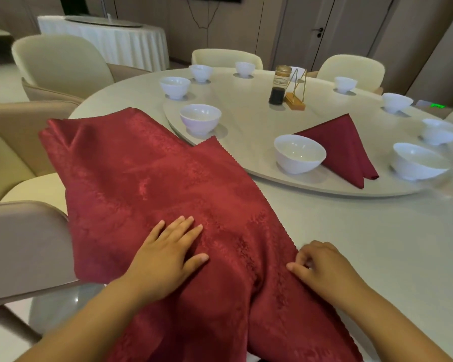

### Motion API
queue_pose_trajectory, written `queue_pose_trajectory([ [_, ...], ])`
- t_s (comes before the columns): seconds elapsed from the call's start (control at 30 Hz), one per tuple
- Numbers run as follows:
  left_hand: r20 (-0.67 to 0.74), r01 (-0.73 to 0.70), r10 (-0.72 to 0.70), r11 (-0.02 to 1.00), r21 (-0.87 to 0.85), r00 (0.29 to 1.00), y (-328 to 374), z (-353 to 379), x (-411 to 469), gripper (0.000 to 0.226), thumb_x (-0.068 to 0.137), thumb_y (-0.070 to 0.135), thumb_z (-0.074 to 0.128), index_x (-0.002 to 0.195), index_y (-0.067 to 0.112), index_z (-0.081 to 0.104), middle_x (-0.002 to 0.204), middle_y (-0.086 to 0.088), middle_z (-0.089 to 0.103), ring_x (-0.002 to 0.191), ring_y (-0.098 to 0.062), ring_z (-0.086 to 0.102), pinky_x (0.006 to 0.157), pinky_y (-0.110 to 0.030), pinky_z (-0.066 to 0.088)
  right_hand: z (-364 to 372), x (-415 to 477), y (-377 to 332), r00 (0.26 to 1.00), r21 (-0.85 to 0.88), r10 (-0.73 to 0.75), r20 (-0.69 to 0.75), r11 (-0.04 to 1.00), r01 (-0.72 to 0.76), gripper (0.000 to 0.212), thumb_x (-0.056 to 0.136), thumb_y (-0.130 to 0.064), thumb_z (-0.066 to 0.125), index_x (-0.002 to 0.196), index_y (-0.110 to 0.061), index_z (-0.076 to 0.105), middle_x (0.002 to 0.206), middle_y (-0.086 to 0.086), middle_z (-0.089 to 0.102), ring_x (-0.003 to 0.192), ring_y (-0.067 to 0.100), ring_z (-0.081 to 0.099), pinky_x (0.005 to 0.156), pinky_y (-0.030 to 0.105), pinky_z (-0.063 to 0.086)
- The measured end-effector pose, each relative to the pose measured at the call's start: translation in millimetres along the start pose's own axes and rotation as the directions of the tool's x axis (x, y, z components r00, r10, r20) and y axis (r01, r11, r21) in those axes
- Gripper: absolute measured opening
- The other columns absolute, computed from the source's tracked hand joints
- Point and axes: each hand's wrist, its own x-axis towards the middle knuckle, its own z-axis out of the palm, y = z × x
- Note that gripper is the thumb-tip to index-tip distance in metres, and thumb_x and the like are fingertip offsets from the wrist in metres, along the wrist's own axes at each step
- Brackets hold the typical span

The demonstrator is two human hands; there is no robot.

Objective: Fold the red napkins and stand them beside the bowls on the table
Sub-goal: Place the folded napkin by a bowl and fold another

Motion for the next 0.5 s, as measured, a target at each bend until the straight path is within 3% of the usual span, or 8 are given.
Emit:
queue_pose_trajectory([
  [0.1, 0.030, 0.019, -0.021, 0.999, 0.049, 0.999, 4, -3, 0, 0.137, 0.031, 0.078, -0.044, 0.147, 0.029, 0.011, 0.155, 0.007, 0.006, 0.142, -0.008, -0.003, 0.102, -0.023, -0.016, 4, -4, -1, 0.999, 0.002, 0.003, -0.049, 1.000, -0.003, 0.028, 0.088, -0.035, 0.056, 0.065, -0.029, 0.042, 0.077, -0.016, 0.042, 0.086, 0.007, 0.039, 0.065, 0.014, 0.031],
  [0.17, 0.048, 0.023, -0.027, 0.997, 0.078, 0.998, 5, -4, 0, 0.138, 0.028, 0.075, -0.046, 0.147, 0.030, 0.008, 0.155, 0.009, 0.003, 0.142, -0.007, -0.005, 0.102, -0.022, -0.017, 6, -7, 3, 0.993, -0.029, 0.030, -0.118, 0.999, -0.033, 0.021, 0.087, -0.043, 0.054, 0.078, -0.026, 0.045, 0.085, -0.013, 0.043, 0.091, 0.008, 0.040, 0.072, 0.018, 0.031],
  [0.27, 0.029, 0.022, -0.024, 0.997, 0.072, 0.999, 4, -5, 0, 0.137, 0.029, 0.075, -0.047, 0.147, 0.031, 0.009, 0.155, 0.010, 0.004, 0.142, -0.005, -0.004, 0.103, -0.021, -0.016, 4, -7, 6, 0.984, -0.037, 0.097, -0.149, 0.994, -0.103, 0.029, 0.083, -0.049, 0.056, 0.094, -0.023, 0.051, 0.094, -0.011, 0.044, 0.096, 0.010, 0.041, 0.080, 0.022, 0.033],
  [0.43, -0.007, 0.040, -0.040, 0.997, 0.062, 0.999, 8, -1, -1, 0.130, 0.041, 0.079, -0.040, 0.145, 0.029, 0.021, 0.153, 0.008, 0.015, 0.142, -0.009, 0.008, 0.105, -0.023, -0.010, 1, 2, 2, 0.987, 0.077, 0.145, -0.071, 0.987, -0.140, 0.016, 0.084, -0.037, 0.060, 0.076, -0.027, 0.051, 0.086, -0.012, 0.050, 0.091, 0.010, 0.035, 0.074, 0.023, 0.027],
  [0.5, -0.020, 0.004, -0.002, 0.994, 0.105, 1.000, 6, -1, 0, 0.112, 0.066, 0.077, -0.025, 0.136, 0.023, 0.044, 0.144, 0.000, 0.038, 0.135, -0.016, 0.034, 0.110, -0.028, 0.009, 3, 3, 2, 0.988, 0.103, 0.135, -0.081, 0.987, -0.127, 0.020, 0.085, -0.033, 0.060, 0.069, -0.028, 0.050, 0.081, -0.013, 0.052, 0.092, 0.011, 0.039, 0.073, 0.024, 0.027],
])
